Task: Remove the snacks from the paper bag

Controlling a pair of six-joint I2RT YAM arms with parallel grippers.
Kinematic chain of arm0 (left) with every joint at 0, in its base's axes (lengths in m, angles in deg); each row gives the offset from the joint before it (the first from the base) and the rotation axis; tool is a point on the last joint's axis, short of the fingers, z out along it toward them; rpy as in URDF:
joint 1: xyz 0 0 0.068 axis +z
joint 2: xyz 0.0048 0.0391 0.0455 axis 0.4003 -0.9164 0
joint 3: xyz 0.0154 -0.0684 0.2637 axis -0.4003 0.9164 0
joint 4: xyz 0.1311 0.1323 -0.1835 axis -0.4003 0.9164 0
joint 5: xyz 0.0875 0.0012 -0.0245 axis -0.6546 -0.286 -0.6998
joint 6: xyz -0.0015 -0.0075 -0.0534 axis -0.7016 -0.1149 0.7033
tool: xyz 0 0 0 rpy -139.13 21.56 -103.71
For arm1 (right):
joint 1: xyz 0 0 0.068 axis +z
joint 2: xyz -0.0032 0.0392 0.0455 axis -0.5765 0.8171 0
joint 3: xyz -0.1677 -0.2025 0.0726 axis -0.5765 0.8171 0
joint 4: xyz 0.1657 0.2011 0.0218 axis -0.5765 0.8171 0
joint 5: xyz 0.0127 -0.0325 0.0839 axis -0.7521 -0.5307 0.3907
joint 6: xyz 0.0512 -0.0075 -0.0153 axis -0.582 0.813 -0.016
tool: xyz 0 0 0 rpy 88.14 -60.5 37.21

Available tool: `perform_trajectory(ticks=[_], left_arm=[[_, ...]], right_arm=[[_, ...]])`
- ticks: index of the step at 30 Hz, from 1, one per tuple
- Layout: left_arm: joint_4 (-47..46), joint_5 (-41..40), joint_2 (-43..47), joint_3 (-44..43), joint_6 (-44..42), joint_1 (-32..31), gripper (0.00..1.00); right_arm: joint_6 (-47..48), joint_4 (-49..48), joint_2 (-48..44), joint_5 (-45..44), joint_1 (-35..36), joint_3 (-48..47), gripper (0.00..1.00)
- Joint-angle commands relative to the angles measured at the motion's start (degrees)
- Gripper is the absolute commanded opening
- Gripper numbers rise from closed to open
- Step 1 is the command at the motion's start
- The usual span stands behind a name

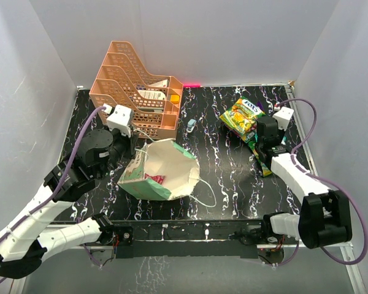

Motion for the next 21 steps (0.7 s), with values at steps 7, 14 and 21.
perform_trajectory(ticks=[7,14,21], left_arm=[[-4.3,4.6,-0.5,-4.3,-10.1,0.2,0.00],[-3.8,13.8,-1.9,-4.5,-14.3,0.2,0.00],[-12.9,30.1,0.1,4.3,-0.4,0.2,0.00]], right_arm=[[-3.8,-11.8,7.4,-4.3,-1.2,0.5,0.07],[-6.3,-13.3,12.9,1.8,-1.3,-1.9,0.20],[-7.5,-9.0,2.3,16.2,-1.2,0.6,0.61]])
